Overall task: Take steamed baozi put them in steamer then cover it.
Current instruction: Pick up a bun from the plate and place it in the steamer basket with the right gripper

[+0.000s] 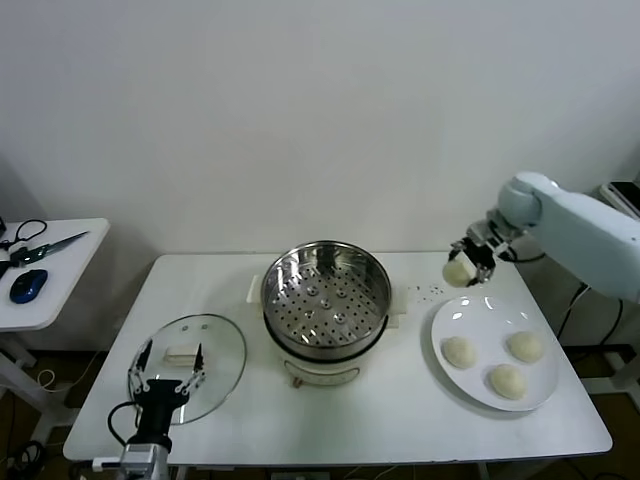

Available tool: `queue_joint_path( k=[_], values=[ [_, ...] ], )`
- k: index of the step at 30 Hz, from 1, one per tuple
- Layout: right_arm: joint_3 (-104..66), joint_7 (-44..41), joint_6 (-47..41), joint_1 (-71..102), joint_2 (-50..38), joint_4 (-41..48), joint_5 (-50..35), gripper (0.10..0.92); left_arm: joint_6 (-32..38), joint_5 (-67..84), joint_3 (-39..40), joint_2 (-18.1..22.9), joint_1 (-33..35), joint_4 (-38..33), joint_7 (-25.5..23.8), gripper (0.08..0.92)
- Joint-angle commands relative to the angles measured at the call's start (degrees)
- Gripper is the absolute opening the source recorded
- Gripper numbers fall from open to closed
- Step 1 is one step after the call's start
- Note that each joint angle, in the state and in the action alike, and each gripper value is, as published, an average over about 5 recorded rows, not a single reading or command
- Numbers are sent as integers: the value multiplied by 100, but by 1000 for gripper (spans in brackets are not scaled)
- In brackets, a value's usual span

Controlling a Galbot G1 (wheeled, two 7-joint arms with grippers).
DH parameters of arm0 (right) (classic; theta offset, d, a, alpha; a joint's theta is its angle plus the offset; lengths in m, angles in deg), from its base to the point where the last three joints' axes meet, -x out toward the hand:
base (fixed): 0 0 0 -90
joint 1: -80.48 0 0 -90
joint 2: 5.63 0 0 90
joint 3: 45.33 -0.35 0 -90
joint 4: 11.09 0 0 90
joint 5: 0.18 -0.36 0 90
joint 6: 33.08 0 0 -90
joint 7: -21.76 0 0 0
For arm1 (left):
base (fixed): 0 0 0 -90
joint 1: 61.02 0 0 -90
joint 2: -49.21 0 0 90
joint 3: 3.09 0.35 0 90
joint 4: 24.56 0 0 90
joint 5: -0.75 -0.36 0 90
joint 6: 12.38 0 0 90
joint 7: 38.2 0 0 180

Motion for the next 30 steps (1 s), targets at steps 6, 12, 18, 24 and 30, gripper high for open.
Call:
queue_joint_path(
  k=[6, 12, 18, 24, 30],
  values=[
    [506, 138, 1485, -1028, 1870, -664, 1053, 717, -15, -37, 5, -102, 149, -4, -4, 823],
    [158, 343, 1854, -401, 2361, -600, 2021, 721, -23, -35, -10, -129, 154, -34, -7, 823],
    [112, 524, 1911, 127, 2670, -470, 2626, 721, -21, -29, -44, -188, 172, -60, -5, 823],
    [43, 544, 1864, 542, 2886, -62, 2772, 728, -17, -22, -76, -206, 208, -68, 7, 823],
    [-92, 644, 1965, 790, 3023, 429, 3155, 729, -42, 17, -66, -195, 234, -48, 62, 823]
  ],
)
